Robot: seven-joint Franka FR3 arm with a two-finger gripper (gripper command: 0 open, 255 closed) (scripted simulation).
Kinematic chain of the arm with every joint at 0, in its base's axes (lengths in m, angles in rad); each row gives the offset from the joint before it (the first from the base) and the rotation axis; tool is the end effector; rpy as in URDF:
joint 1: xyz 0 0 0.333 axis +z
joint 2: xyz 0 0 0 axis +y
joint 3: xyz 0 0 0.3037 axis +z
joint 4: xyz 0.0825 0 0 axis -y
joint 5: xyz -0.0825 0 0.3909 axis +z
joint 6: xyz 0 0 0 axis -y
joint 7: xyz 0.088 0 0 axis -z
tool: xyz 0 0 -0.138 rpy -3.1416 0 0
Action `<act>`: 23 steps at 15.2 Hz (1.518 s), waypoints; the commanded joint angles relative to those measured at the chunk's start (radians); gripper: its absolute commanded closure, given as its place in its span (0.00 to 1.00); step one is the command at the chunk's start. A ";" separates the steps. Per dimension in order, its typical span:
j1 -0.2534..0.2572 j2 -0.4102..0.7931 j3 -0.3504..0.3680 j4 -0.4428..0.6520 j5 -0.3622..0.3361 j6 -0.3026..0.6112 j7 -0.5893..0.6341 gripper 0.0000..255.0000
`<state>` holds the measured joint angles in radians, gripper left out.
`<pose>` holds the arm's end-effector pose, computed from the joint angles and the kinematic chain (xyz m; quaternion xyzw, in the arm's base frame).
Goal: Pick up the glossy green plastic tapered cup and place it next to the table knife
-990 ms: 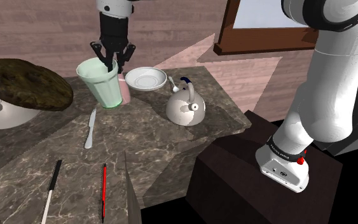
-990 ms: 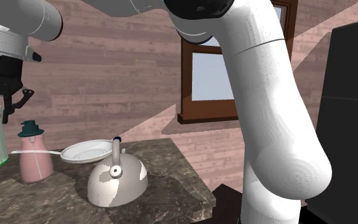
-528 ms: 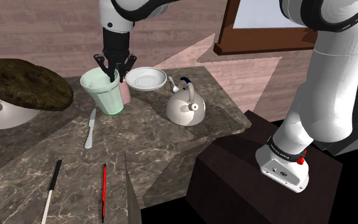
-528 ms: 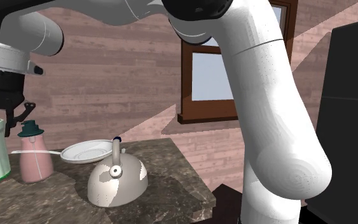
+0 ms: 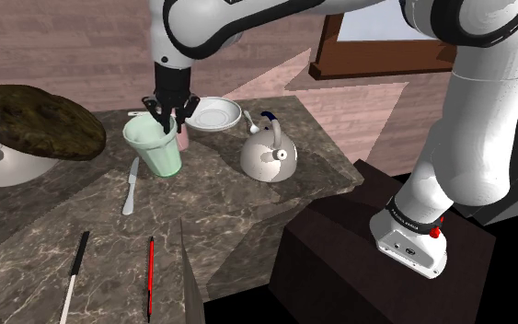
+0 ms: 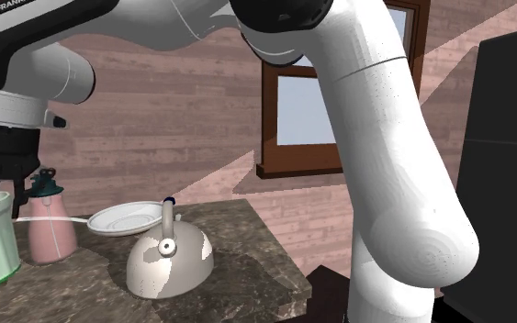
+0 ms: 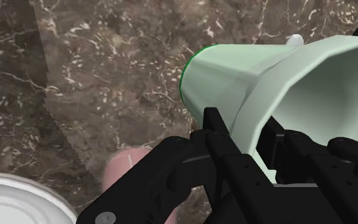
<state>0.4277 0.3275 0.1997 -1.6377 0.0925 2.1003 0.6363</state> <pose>0.5481 0.3921 0.3998 -0.9943 0.0323 -0.0136 0.1002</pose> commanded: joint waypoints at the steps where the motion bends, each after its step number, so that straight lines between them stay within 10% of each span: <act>1: 0.001 0.006 0.000 -0.017 0.000 0.025 -0.001 1.00; 18: 0.003 0.047 -0.002 -0.086 -0.001 0.134 -0.012 1.00; 19: 0.003 0.047 -0.002 -0.086 -0.001 0.134 -0.012 0.00; 23: 0.003 0.047 -0.002 -0.087 -0.001 0.134 -0.012 0.00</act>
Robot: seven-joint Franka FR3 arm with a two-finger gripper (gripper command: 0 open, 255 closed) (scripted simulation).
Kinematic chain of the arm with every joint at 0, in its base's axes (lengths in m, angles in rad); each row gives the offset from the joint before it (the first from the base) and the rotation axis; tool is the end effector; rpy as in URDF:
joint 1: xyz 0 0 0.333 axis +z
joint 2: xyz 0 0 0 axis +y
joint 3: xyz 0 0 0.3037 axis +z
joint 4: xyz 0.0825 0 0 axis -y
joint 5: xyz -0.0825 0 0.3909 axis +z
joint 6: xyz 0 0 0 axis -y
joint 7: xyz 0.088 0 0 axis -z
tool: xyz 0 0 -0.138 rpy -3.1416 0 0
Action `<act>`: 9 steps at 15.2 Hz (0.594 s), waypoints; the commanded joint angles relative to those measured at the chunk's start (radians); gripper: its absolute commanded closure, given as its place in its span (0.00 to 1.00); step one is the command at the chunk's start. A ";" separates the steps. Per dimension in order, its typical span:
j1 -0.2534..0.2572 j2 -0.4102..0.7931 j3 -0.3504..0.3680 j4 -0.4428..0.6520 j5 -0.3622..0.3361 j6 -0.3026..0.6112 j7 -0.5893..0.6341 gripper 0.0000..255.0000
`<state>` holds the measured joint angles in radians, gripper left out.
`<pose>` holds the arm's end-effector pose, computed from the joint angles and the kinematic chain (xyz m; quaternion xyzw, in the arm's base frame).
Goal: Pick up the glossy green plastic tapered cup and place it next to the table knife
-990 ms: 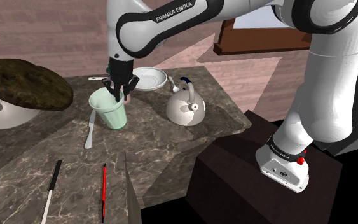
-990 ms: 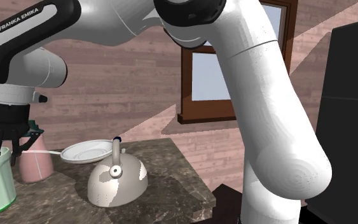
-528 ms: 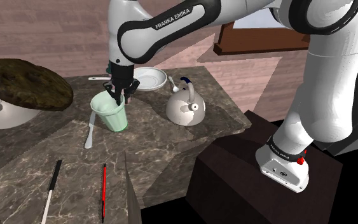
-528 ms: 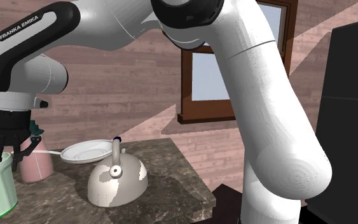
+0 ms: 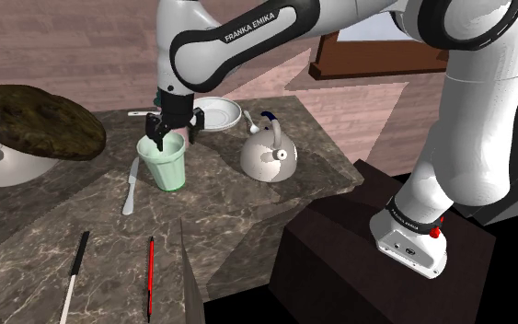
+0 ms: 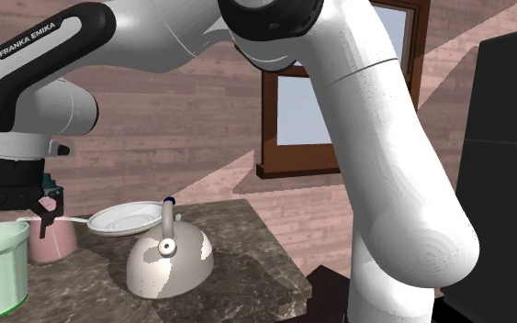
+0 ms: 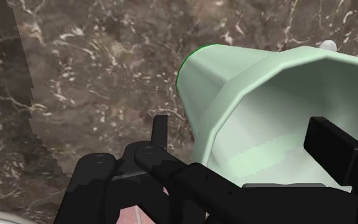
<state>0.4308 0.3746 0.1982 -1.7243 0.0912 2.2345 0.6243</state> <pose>0.5469 0.3923 0.3399 -0.9943 0.0323 -0.0142 0.1007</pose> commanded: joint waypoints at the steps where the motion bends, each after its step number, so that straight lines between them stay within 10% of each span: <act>1: 0.000 0.000 0.000 0.001 0.000 0.000 0.000 0.00; 9: -0.014 -0.064 0.000 0.037 0.009 -0.101 -0.005 0.00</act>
<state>0.4170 0.3114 0.1982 -1.6883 0.1004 2.1353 0.6189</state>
